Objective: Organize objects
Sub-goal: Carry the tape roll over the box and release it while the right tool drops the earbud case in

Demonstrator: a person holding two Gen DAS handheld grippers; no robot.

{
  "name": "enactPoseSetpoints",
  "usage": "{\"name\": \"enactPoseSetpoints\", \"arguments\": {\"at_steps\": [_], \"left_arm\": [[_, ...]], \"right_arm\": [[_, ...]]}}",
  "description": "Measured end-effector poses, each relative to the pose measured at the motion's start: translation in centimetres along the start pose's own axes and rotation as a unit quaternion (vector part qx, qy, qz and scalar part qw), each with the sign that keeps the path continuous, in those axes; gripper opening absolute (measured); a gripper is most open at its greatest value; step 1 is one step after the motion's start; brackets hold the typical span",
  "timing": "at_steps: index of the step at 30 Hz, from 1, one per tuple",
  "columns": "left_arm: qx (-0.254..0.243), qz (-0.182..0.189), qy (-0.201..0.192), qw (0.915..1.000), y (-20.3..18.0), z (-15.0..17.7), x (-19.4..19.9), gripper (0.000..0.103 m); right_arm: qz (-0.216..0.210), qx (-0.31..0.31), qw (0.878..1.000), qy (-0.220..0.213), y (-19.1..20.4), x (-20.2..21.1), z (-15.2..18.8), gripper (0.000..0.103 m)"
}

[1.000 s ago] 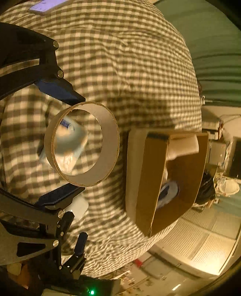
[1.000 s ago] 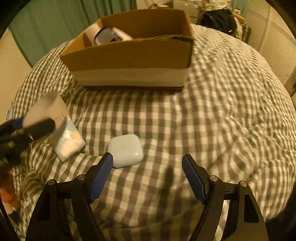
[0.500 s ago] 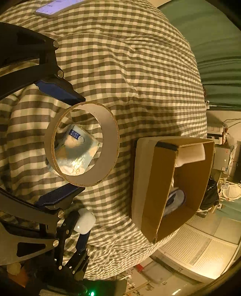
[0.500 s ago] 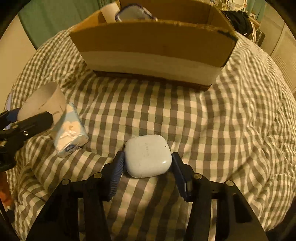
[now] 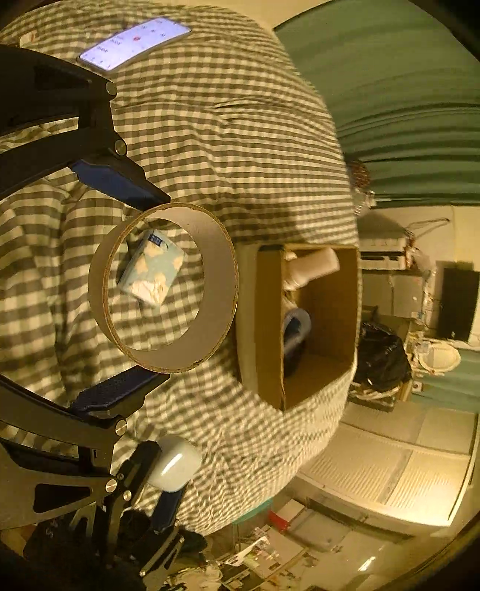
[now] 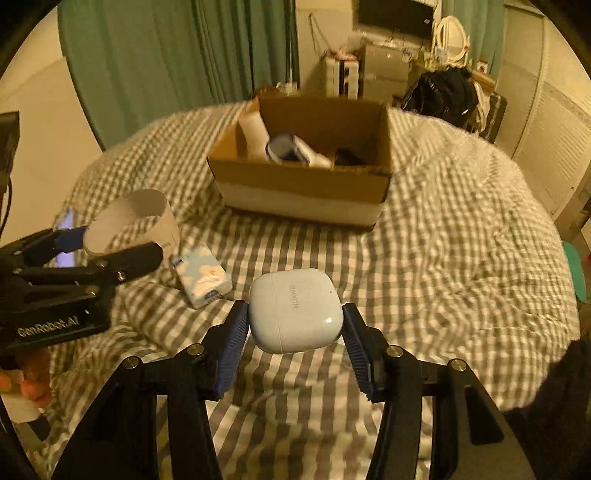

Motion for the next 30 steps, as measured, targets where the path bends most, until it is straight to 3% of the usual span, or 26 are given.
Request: {"name": "enactPoseSetpoints", "arguments": {"at_steps": [9, 16, 23, 30], "left_arm": [[-0.046, 0.001, -0.036, 0.9983, -3.8, -2.1, 4.1, 0.085], [-0.062, -0.008, -0.067, 0.9958, -4.4, -5.8, 7.2, 0.085], [-0.065, -0.014, -0.086, 0.9941, -4.1, -9.6, 7.6, 0.085], [-0.060, -0.010, -0.083, 0.9947, -2.9, -13.8, 4.8, 0.085]], "right_arm": [[0.012, -0.026, 0.997, -0.069, -2.3, 7.3, -1.1, 0.051], [0.013, -0.029, 0.994, -0.108, -2.9, 11.0, -4.5, 0.051], [0.015, -0.020, 0.990, -0.138, -3.4, 12.4, -8.8, 0.051], [0.013, -0.018, 0.989, -0.146, -3.9, 10.6, -14.0, 0.051]]}}
Point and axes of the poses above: each gripper's, at about its wrist camera, not at the fingertips, and x roughly against the way its jaws point, y to its left, z to its underside, the point moved 7 cm from there along -x, roughly the way its jaws point, and after that the axes turned 13 degrees about z, right-handed, at the moved point
